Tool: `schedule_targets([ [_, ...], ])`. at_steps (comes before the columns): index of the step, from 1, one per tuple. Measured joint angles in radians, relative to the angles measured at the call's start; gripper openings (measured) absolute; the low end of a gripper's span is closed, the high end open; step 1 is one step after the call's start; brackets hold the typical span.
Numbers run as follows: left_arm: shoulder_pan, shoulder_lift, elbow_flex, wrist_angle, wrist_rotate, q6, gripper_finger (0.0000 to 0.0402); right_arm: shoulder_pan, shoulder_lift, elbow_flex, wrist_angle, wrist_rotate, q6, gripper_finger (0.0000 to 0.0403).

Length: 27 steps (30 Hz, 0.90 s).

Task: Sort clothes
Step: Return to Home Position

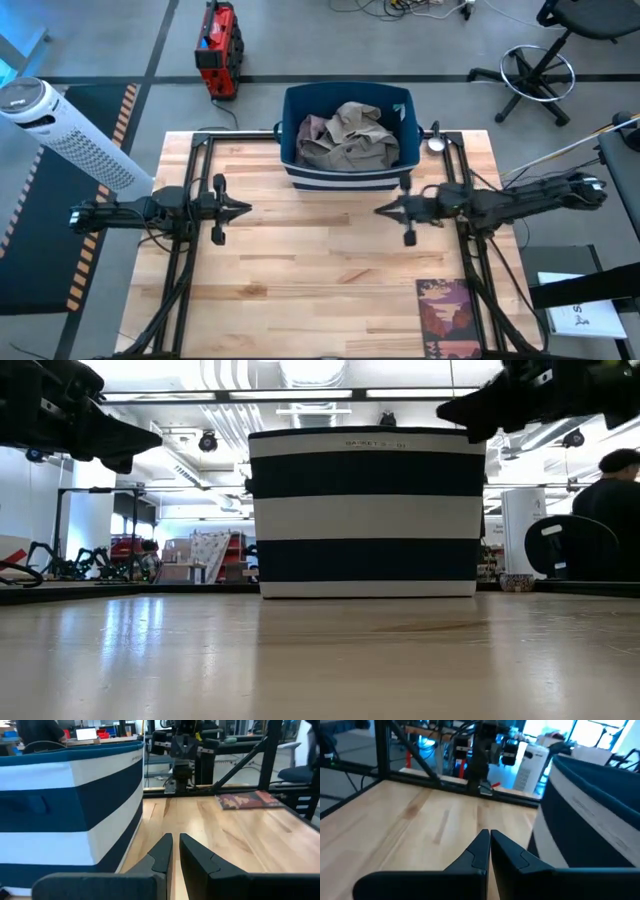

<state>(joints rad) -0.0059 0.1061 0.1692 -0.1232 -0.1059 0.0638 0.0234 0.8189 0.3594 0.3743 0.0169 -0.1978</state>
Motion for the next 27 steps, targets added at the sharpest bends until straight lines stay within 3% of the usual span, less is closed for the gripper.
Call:
schedule_targets([
  [7,0.0,-0.107,0.0,-0.085,-0.042,0.012,0.002,-0.009,-0.229,-0.159,0.006,0.017,0.013,0.0],
  [14,0.0,-0.106,-0.021,-0.098,-0.043,-0.021,0.002,-0.009,-0.452,-0.292,0.004,0.036,0.029,0.0],
  [18,0.0,-0.106,-0.075,-0.006,-0.043,-0.025,0.002,-0.009,-0.562,-0.344,-0.004,0.036,0.023,0.0],
  [22,0.0,-0.104,-0.151,0.14,-0.017,-0.031,0.002,-0.008,-0.649,-0.346,-0.119,0.035,0.032,0.0],
  [27,0.0,-0.106,-0.159,0.153,0.024,-0.023,0.002,-0.009,-0.743,-0.346,-0.243,0.061,0.043,0.0],
])
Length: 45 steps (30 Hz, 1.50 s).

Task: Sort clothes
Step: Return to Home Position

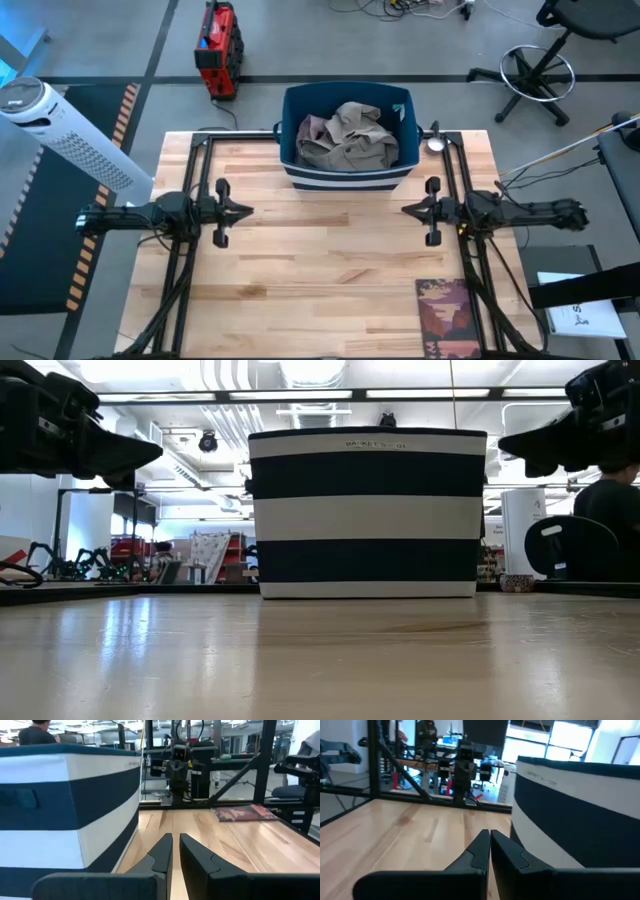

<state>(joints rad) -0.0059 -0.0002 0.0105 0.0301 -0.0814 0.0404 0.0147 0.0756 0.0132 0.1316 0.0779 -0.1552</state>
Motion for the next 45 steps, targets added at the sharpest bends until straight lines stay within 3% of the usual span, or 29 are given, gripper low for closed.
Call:
schedule_targets([
  [4,-0.001,0.0,0.0,0.0,0.003,0.0,0.002,0.0,-0.079,0.0,-0.098,0.003,0.019,0.0],
  [18,-0.001,0.003,-0.001,-0.004,0.018,-0.01,0.002,0.0,-0.025,-0.001,-0.102,0.033,0.104,0.0],
  [25,-0.001,0.009,-0.001,-0.004,0.017,-0.079,0.002,0.0,0.014,-0.001,-0.103,0.034,0.067,0.0],
  [39,0.0,0.031,-0.001,0.003,0.011,-0.076,0.002,0.0,0.123,-0.002,-0.103,0.028,0.065,0.0],
  [45,0.0,0.058,0.003,0.004,0.011,-0.076,0.002,0.0,0.099,-0.002,-0.104,0.028,0.021,0.0],
])
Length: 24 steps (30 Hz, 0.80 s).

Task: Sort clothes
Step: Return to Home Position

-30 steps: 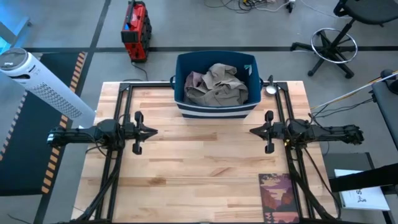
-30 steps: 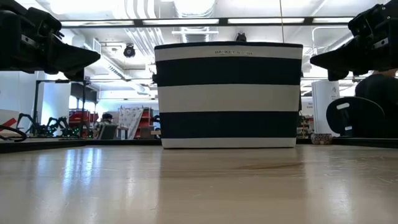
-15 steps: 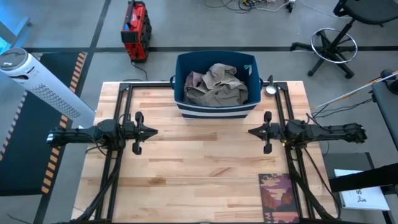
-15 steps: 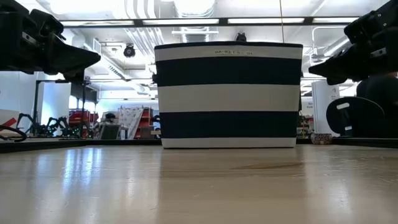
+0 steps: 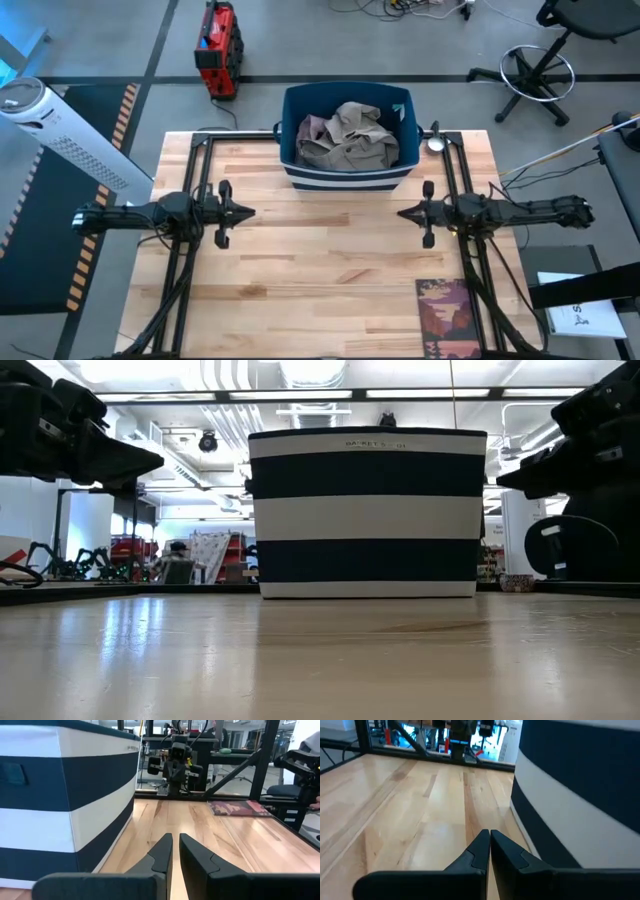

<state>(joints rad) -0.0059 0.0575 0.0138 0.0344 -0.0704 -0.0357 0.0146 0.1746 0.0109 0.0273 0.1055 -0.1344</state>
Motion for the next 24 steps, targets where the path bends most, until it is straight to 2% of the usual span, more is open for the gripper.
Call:
schedule_targets([
  [10,0.0,0.036,0.002,0.002,0.0,-0.08,0.002,-0.003,-0.176,0.0,0.001,0.009,-0.038,0.0],
  [15,0.0,0.04,0.003,0.005,0.001,-0.082,0.002,-0.003,-0.168,0.0,0.018,0.119,-0.063,0.0],
  [24,0.0,0.049,0.004,0.004,0.001,-0.082,0.002,-0.002,-0.165,0.0,0.02,0.129,-0.023,0.0],
])
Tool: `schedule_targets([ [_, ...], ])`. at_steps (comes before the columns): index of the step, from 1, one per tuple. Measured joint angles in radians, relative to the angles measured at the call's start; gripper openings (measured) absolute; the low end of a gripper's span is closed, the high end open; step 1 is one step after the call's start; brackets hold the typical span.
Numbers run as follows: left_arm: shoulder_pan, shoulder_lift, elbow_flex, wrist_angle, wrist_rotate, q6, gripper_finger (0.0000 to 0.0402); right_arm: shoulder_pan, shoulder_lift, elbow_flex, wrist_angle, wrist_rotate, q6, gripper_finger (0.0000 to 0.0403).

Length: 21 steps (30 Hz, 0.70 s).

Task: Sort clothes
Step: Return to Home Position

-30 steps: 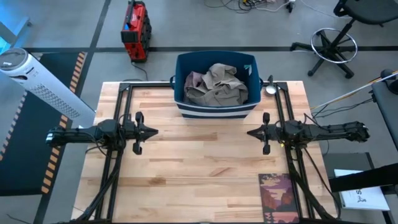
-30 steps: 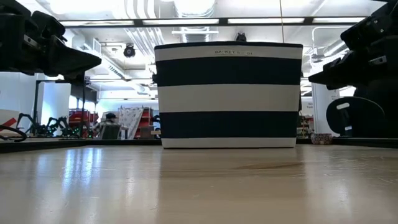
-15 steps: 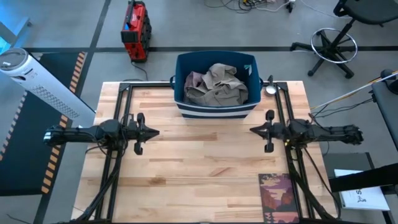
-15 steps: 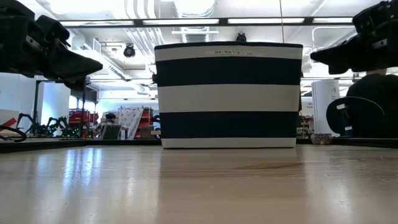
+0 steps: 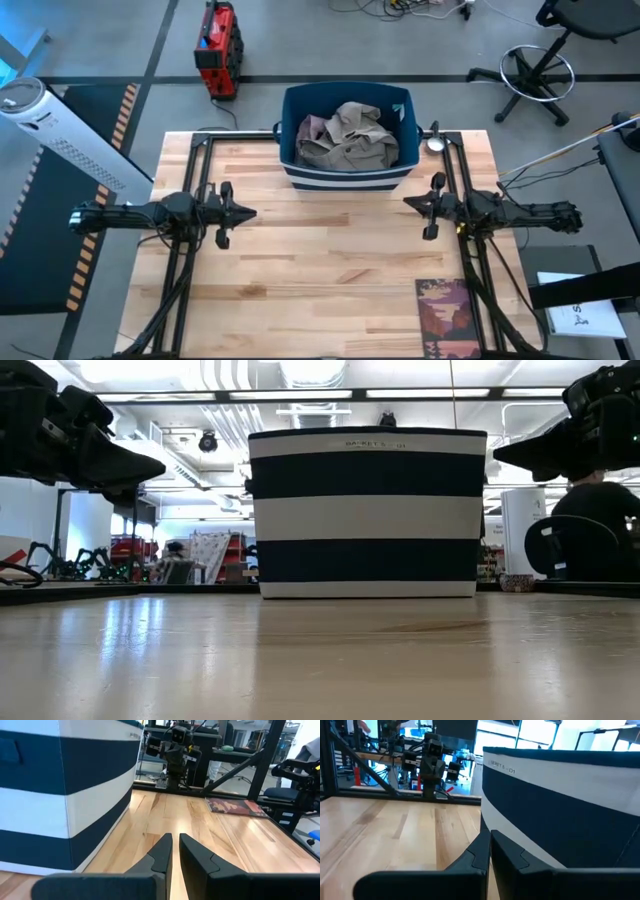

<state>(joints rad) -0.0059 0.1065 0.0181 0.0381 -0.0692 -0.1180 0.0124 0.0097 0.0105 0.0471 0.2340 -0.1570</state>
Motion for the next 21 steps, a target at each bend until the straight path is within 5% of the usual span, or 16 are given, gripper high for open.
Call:
schedule_targets([
  [21,0.0,0.07,0.0,-0.001,0.001,0.0,0.002,0.0,0.0,0.0,0.001,0.0,0.0,0.0],
])
